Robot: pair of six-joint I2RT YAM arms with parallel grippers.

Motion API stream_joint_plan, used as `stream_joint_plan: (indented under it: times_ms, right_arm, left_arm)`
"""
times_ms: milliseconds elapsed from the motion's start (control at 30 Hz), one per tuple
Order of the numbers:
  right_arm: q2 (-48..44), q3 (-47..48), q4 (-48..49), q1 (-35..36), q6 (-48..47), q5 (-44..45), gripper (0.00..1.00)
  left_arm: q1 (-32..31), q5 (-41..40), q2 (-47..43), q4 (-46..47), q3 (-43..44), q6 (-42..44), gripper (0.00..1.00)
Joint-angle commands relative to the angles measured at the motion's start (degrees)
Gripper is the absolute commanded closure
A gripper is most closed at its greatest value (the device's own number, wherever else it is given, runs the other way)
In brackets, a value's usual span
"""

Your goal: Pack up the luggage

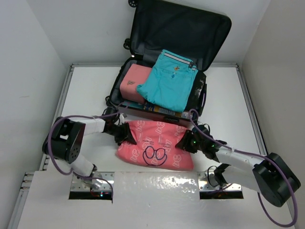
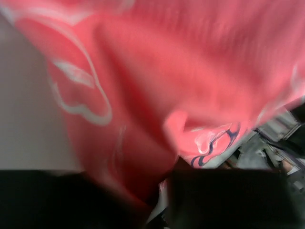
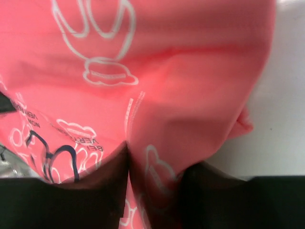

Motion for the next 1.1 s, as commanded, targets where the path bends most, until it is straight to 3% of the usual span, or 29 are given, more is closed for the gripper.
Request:
stream_joint_plan:
  times_ms: [0,33,67,100,300,567,767,933,1067]
  right_arm:
    - [1.9,-3.2,-4.0,0.4,0.8,-0.4,0.78]
    - [1.6,-3.2,-4.0,0.4,0.8,-0.3,0.89]
    - [1.1,-2.7,-4.1,0.3,0.7,-0.2,0.98]
    - [0.5,-2.0,-4.8,0.3,0.1,-0.1,1.0]
    - [-3.3,10.3,-25.2,2.1,-9.9,1.4,1.0]
    - [-3.8,26.5,-34.6,8.5,-13.9,1.4,1.0]
    - [-5.5,39.4,-40.7,10.2,-14.6,0.8,1.0]
    - [-4.2,53.2,-47.3,10.1,-15.8,7.5,1.0]
    - [4.8,71.1,-54.5,3.0,-24.0,12.2,1.0]
  left_arm:
    - [-0.8,-6.3,4.0,7.9,-2.6,1.0,0.93]
    - [-0.8,-5.9,3.6,8.3,-2.2,0.8,1.0]
    - [-0.8,-5.6,2.0,7.0,-1.7,1.6,1.0]
    - [-0.8,-5.2,0.8,6.0,-0.9,2.5,1.0]
    - [-0.8,-2.7,-14.9,-7.5,6.6,10.6,1.0]
    - [-0.8,-1.5,-26.6,-17.8,9.5,13.9,1.0]
    - [-0.8,-3.4,-30.7,-31.7,21.5,21.7,1.0]
    - [-0.8,-6.9,-28.7,-36.2,35.5,24.3,1.0]
    - [0.9,-7.9,-14.0,-36.3,57.6,24.8,1.0]
